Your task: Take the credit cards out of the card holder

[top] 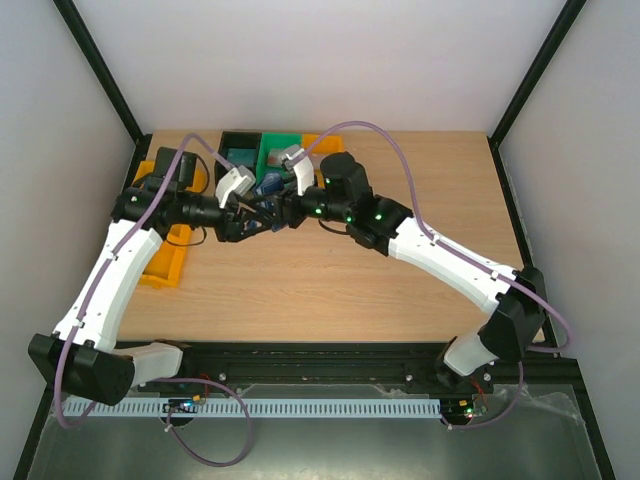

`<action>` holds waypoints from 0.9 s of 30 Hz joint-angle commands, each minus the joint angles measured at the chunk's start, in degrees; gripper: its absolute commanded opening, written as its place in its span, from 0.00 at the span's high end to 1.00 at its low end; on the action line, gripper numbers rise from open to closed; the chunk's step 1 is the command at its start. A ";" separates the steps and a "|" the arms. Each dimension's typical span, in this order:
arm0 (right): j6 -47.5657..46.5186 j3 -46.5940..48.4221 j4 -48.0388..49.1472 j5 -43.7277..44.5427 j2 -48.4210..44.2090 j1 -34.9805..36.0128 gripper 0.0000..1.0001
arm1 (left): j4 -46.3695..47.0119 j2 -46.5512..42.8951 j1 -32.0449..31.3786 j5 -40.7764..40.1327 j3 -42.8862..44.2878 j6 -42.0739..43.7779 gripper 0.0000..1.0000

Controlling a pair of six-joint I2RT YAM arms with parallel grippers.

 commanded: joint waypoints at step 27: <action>14.53 -0.28 16.58 -21.89 0.74 -3.53 0.96 | 5.37 -1.97 2.58 -6.22 2.76 -7.38 0.25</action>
